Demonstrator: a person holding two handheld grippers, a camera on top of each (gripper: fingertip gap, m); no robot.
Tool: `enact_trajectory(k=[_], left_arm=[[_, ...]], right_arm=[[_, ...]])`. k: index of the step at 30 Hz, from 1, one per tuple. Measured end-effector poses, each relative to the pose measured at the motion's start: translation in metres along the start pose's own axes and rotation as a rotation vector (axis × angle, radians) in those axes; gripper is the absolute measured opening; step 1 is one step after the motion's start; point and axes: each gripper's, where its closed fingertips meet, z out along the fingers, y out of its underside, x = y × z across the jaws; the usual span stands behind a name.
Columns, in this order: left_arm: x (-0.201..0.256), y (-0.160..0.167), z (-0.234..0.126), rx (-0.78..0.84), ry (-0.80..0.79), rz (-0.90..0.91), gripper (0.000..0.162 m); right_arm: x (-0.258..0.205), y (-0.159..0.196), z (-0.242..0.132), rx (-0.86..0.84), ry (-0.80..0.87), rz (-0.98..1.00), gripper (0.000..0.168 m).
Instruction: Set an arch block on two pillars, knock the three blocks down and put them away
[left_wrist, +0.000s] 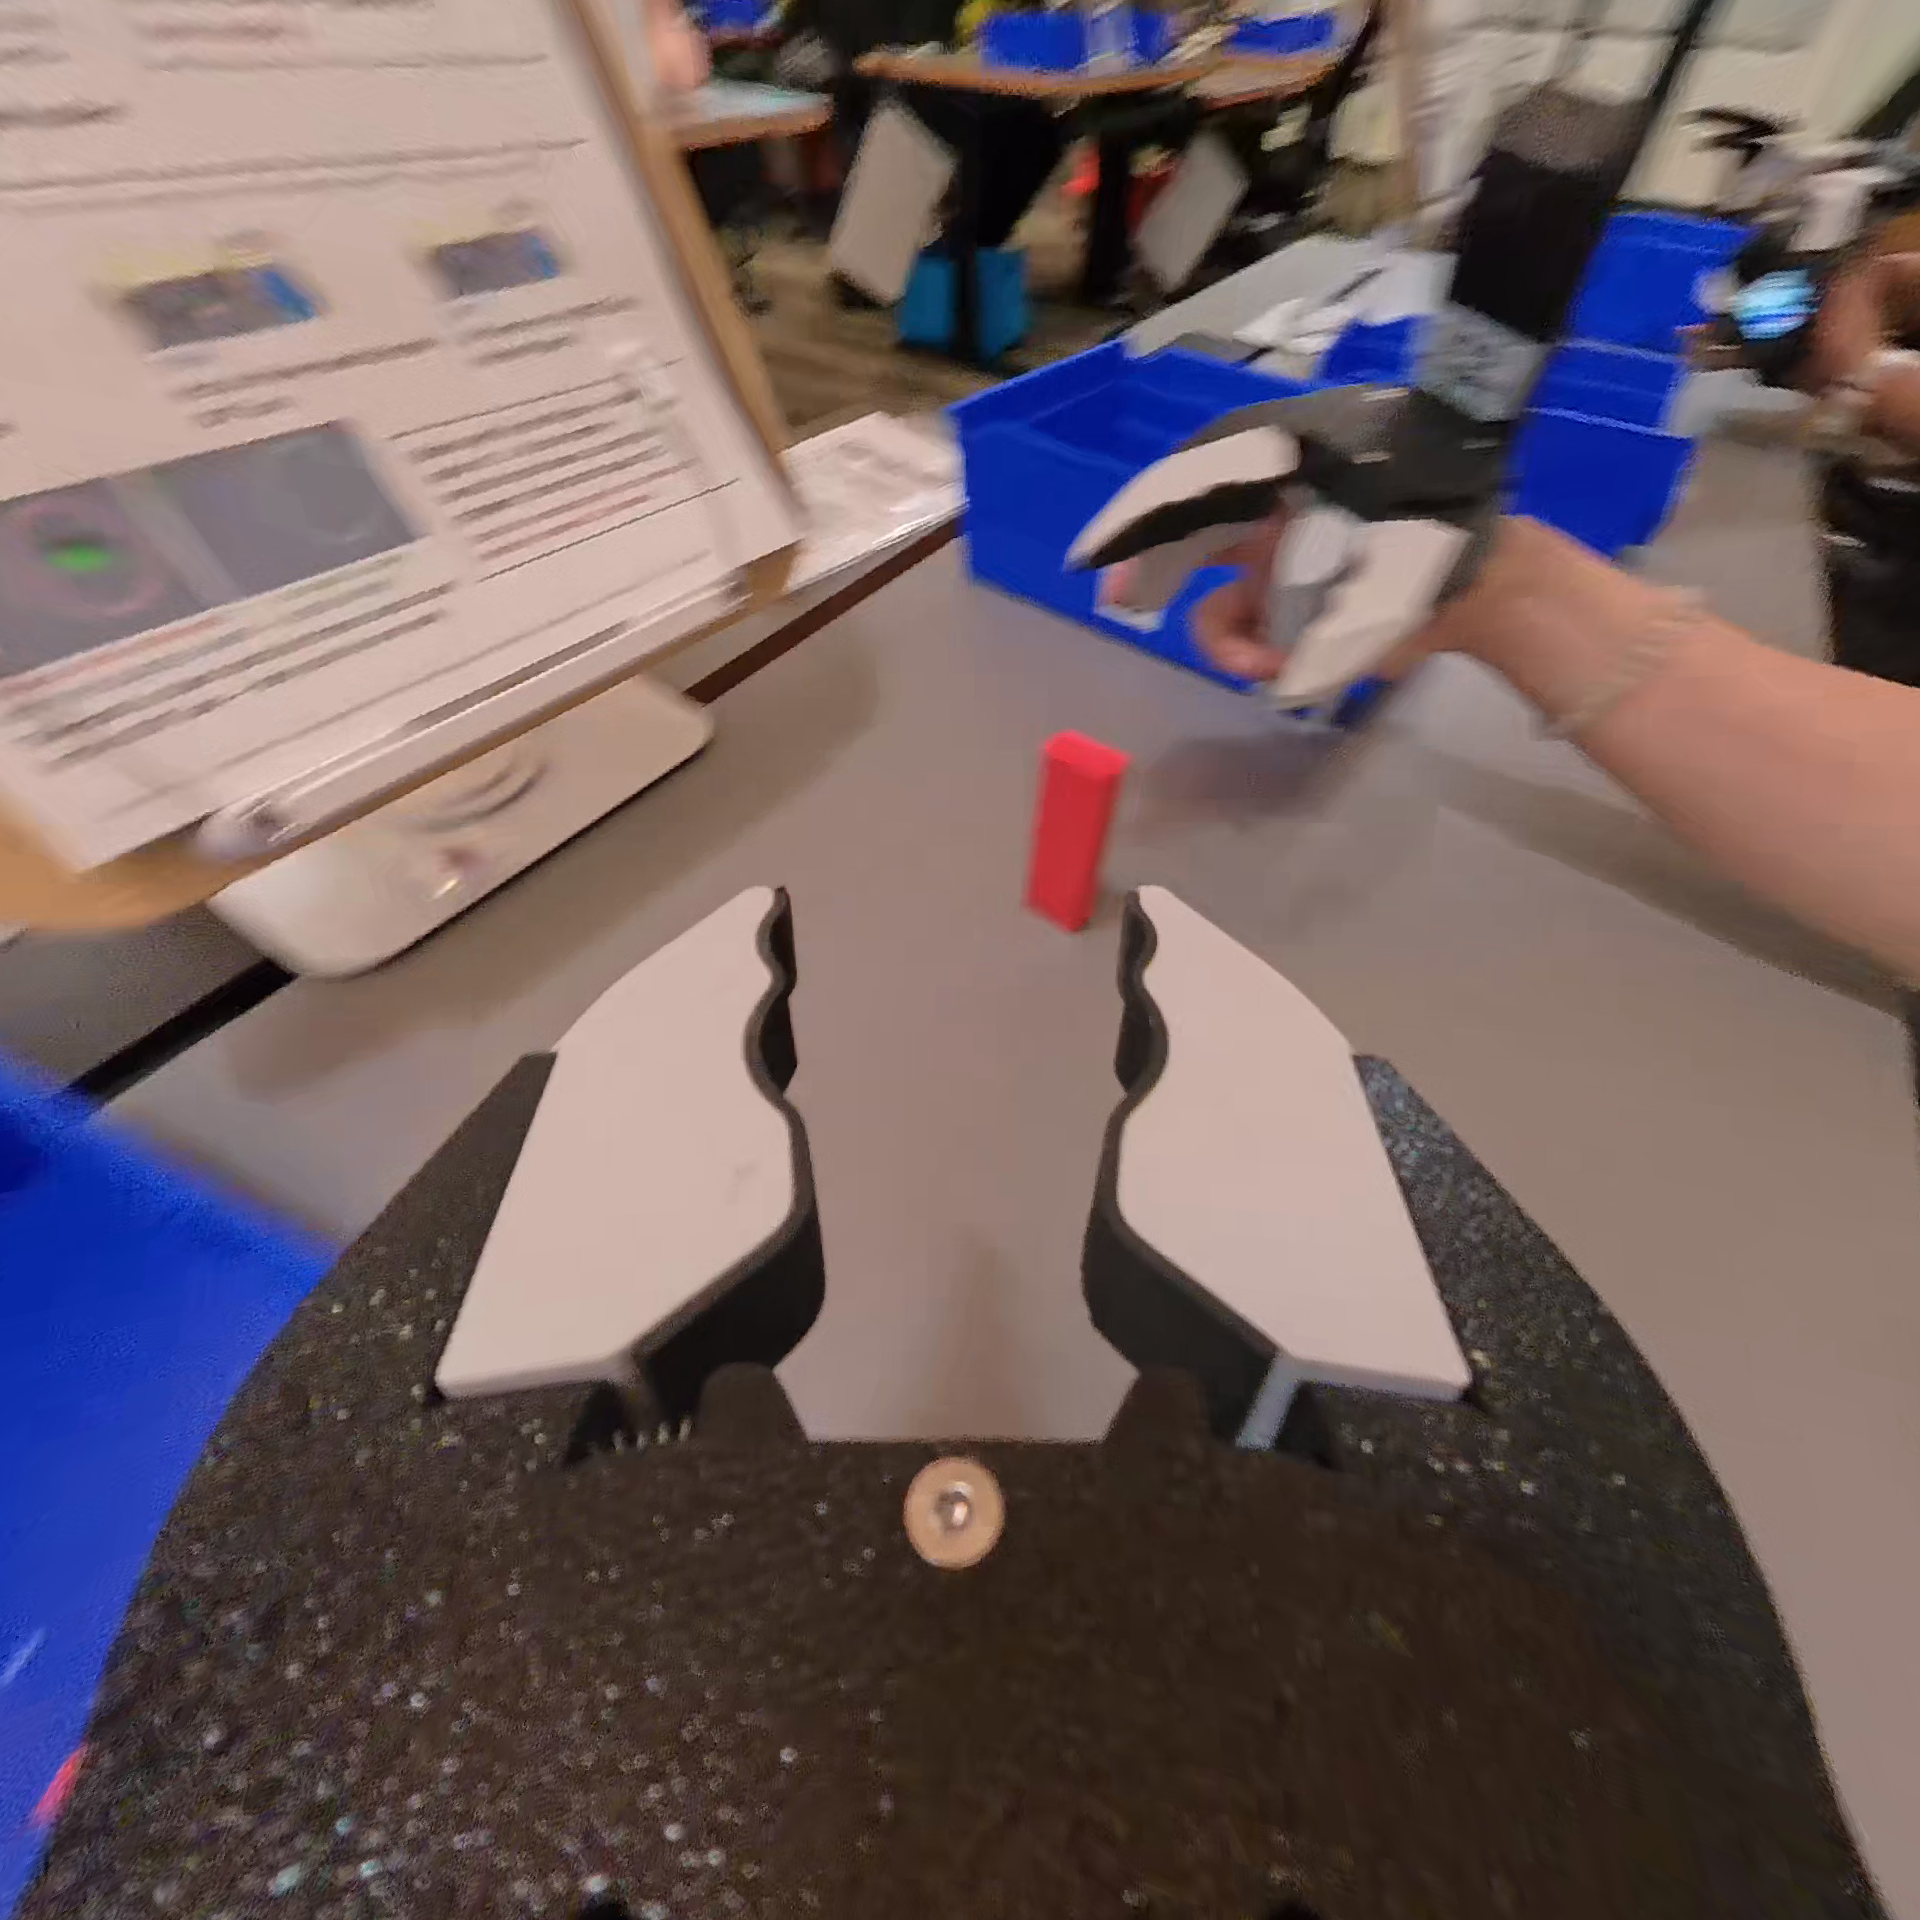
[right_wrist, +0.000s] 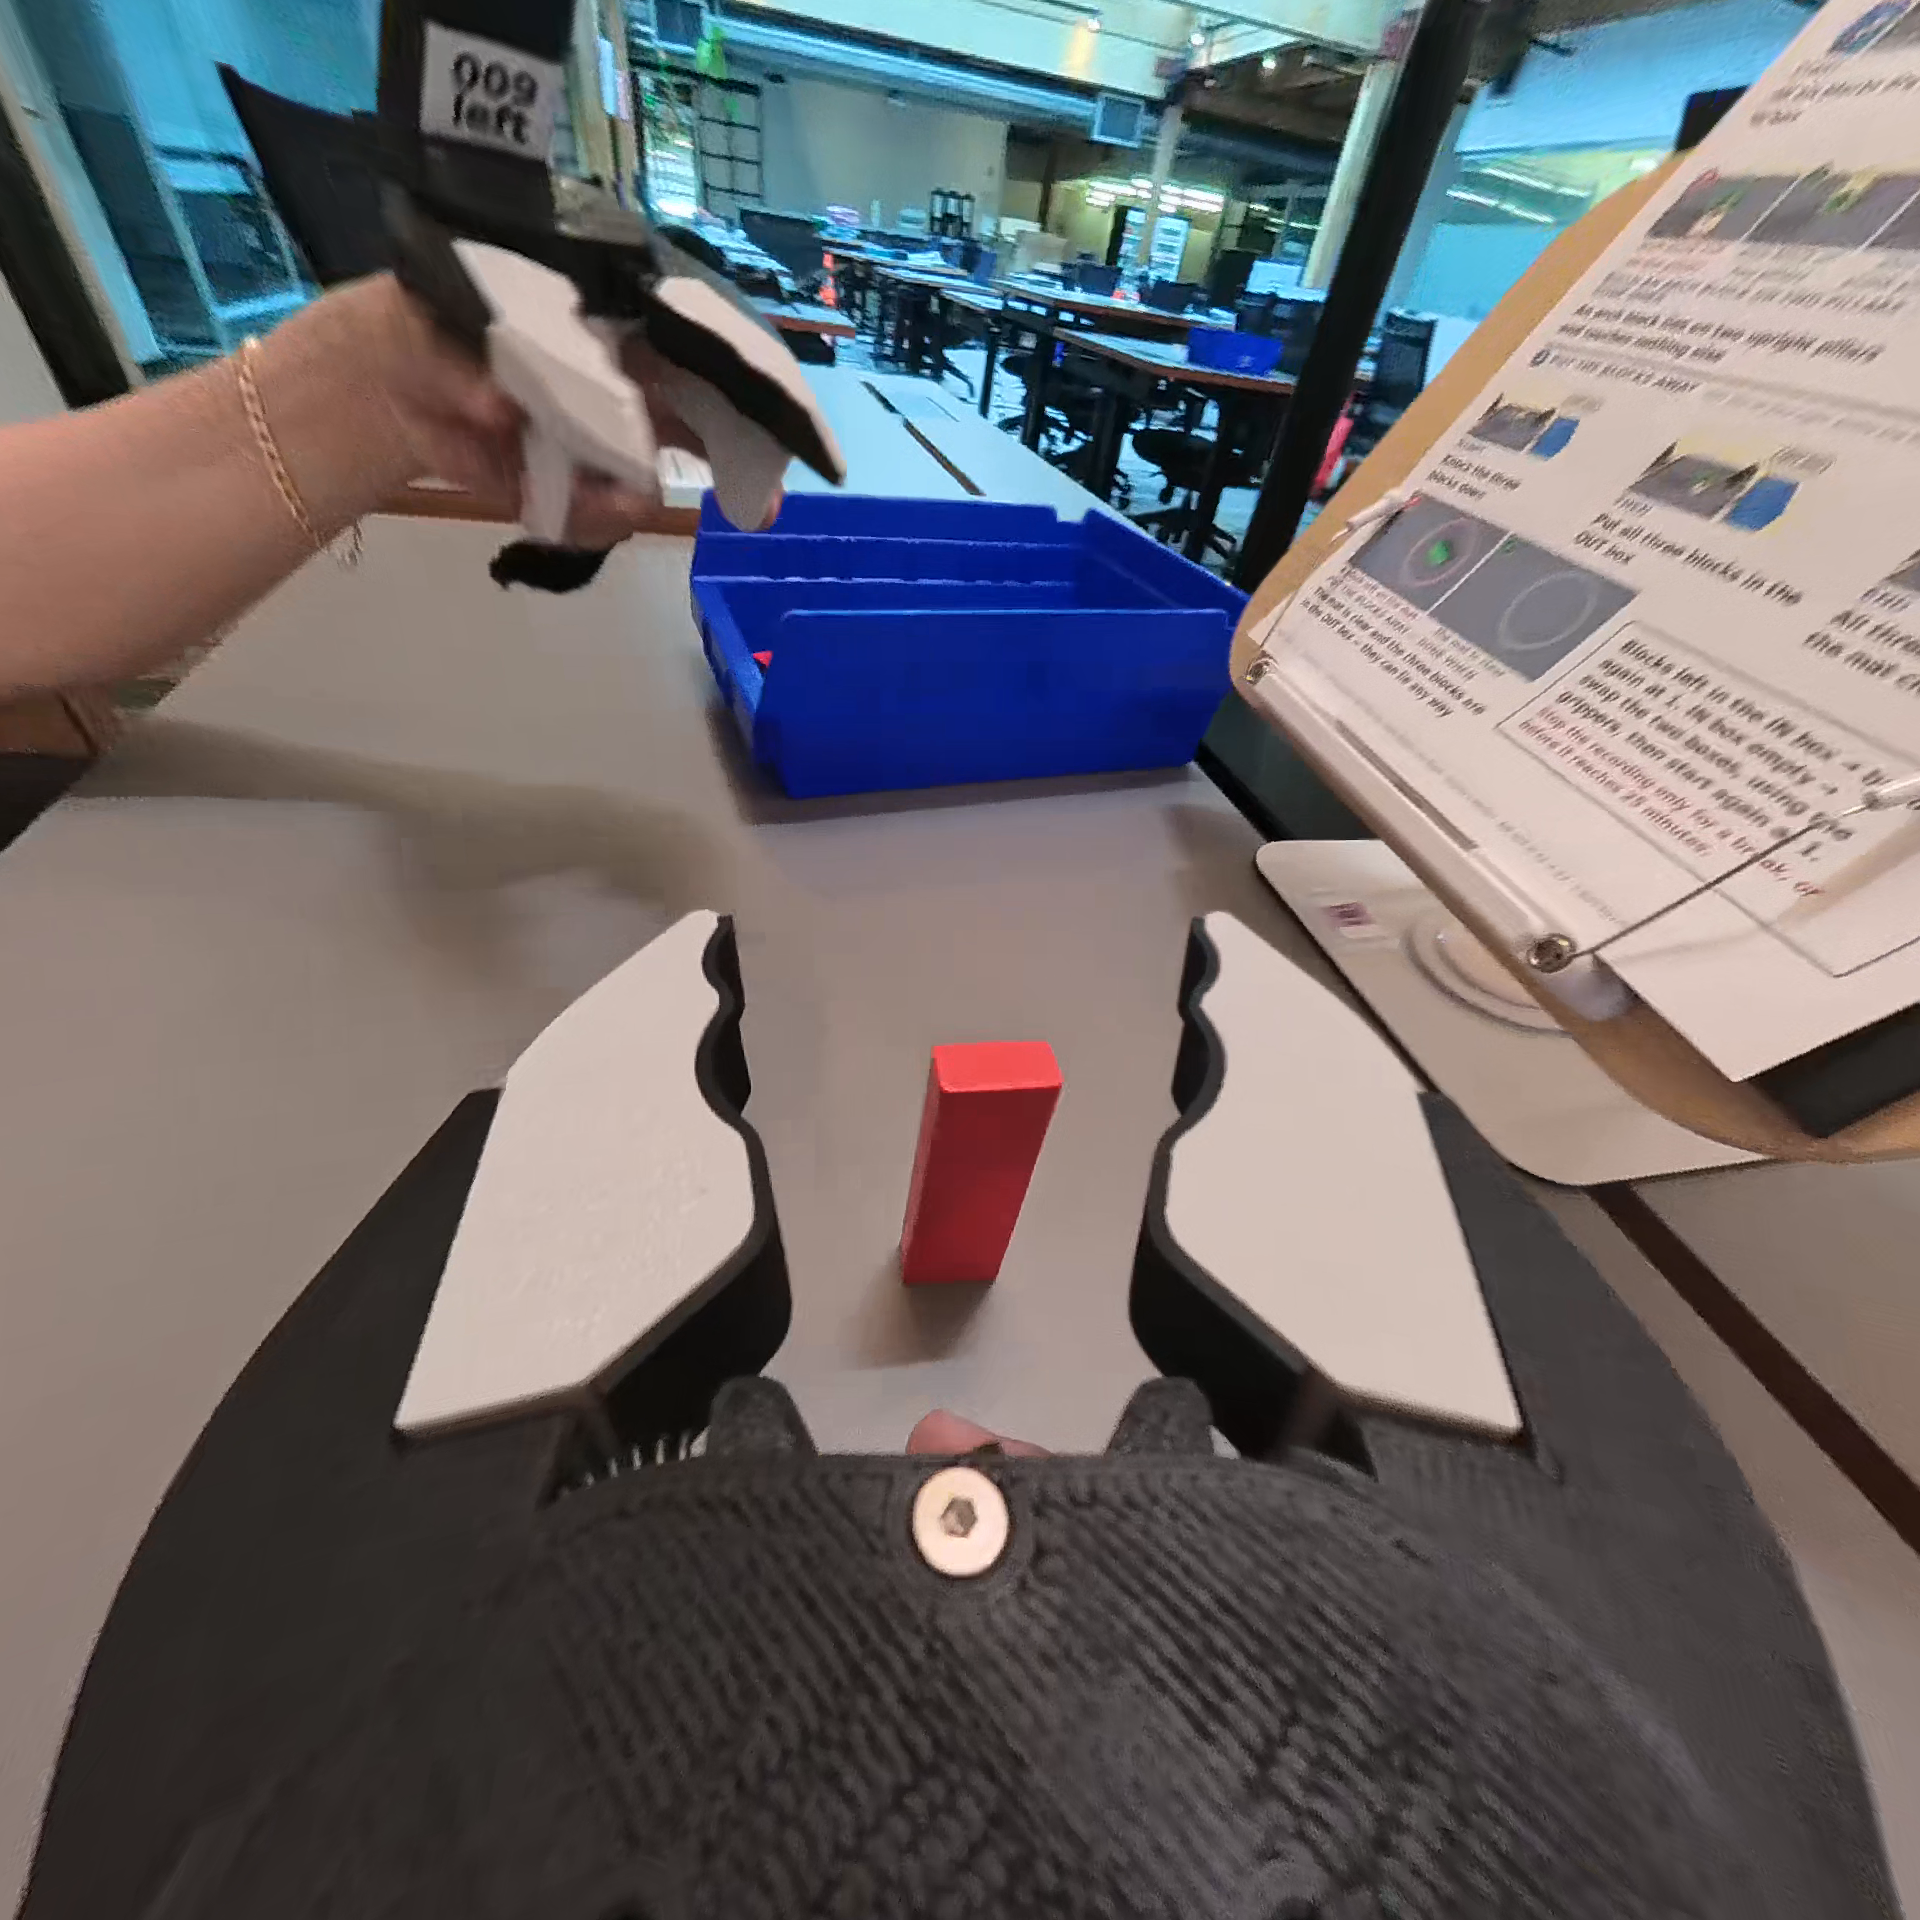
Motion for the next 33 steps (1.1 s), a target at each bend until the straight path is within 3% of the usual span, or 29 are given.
enact_trajectory(k=[3,7,11,13,18,33], left_arm=[[-0.056,0.014,-0.034,-0.141,-0.214,-0.113,0.057],[-0.124,0.068,-0.090,-0.476,-0.448,-0.343,0.065],[-0.167,0.109,-0.119,-0.590,-0.558,-0.661,0.064],[-0.180,0.126,-0.129,-0.649,-0.628,-0.715,0.062],[-0.183,0.166,-0.142,-0.857,-0.702,-0.770,0.054],[-0.173,0.206,-0.157,-1.132,-0.890,-0.861,0.053]], right_arm=[[-0.010,-0.008,-0.005,-0.024,0.063,-0.031,0.085],[-0.026,-0.010,-0.013,-0.081,0.147,-0.066,0.089],[-0.046,-0.007,-0.020,-0.122,0.172,-0.123,0.088],[-0.054,-0.006,-0.024,-0.116,0.181,-0.133,0.088],[-0.067,-0.005,-0.031,-0.063,0.198,-0.087,0.085],[-0.068,-0.016,-0.051,-0.082,0.257,-0.133,0.085]])
